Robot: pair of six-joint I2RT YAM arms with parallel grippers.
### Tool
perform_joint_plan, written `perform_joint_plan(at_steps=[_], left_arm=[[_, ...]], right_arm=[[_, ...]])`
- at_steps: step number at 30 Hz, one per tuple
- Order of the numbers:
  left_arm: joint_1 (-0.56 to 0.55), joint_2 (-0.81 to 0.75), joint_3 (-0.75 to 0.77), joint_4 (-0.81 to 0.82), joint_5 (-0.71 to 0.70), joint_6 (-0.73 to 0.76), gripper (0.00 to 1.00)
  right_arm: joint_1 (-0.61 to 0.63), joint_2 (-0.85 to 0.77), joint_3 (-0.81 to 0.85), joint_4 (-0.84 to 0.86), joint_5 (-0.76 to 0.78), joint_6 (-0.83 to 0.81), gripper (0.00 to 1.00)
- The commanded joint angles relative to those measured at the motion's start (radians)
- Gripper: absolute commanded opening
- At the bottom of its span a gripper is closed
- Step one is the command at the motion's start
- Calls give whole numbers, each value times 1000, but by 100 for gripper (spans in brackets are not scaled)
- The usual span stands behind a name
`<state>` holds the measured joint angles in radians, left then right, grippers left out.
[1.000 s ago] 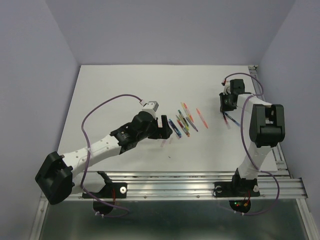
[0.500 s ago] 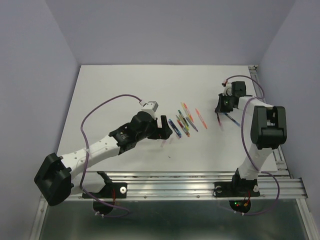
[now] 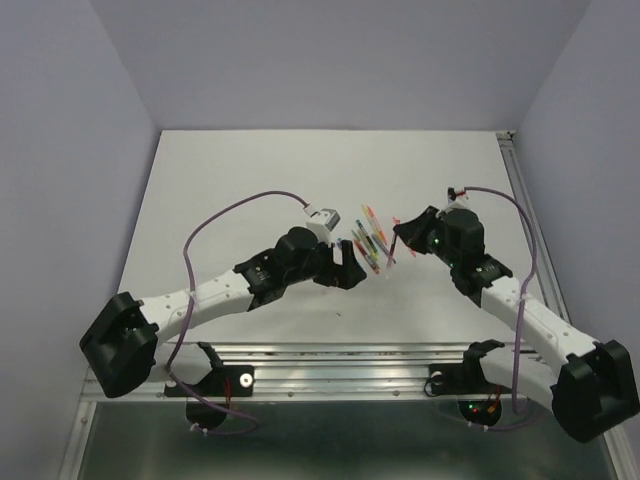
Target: Open the pen caps
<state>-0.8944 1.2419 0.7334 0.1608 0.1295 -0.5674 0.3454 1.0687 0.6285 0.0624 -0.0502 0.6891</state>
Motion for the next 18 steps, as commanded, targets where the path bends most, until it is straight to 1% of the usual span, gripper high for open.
perform_joint_plan(at_steps=[1,3,5,10,12,16,18], left_arm=[[-26,43,53,101,56,34,99],[-31,60,60,127,70,34,99],[-38,88,72,150,90,34,99],[-55,151,118,158,104,38,99],[-60,166,138,161,110,38,98],[-63,208,164,161,124,49,91],[-64,215,170,154,131,54,82]], right_arm=[[95,-122,-79,65,315,305,1],[135,-148,-72,19,335,340,1],[165,-150,-70,10,352,375,1],[214,-131,-81,57,354,411,1],[242,-113,-73,62,381,414,1],[273,-98,-59,70,420,420,1],[277,-96,-53,65,435,417,1]])
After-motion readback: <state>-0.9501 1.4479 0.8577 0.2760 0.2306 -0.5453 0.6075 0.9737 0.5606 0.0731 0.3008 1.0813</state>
